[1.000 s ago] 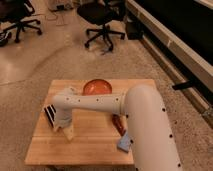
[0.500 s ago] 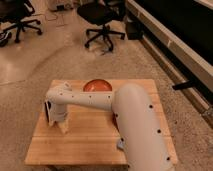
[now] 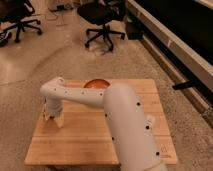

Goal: Push the eraser across the table

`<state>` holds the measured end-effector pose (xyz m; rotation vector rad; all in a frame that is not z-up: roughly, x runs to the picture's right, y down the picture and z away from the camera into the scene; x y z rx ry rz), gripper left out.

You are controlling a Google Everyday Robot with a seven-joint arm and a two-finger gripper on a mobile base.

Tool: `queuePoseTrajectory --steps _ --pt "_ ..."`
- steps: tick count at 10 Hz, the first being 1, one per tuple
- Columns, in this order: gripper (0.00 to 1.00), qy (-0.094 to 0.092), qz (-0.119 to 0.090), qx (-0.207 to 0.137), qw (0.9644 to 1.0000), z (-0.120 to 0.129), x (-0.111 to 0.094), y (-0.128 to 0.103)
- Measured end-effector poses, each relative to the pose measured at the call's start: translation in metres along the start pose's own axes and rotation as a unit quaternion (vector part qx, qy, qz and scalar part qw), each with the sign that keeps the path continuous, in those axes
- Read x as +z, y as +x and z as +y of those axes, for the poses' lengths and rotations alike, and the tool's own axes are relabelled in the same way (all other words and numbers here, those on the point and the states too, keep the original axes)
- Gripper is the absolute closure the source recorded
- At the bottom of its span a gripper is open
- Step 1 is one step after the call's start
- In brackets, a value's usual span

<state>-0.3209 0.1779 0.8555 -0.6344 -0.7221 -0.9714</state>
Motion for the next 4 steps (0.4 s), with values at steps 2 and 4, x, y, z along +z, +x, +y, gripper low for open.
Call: queuePoseTrajectory --steps 2,4 --pt "0.35 0.001 0.002 -0.004 1.0000 -0.0065 0.0001 0.0008" --pt "0.35 0.000 0.002 -0.002 1.0000 -0.0051 -0.0005 0.0023"
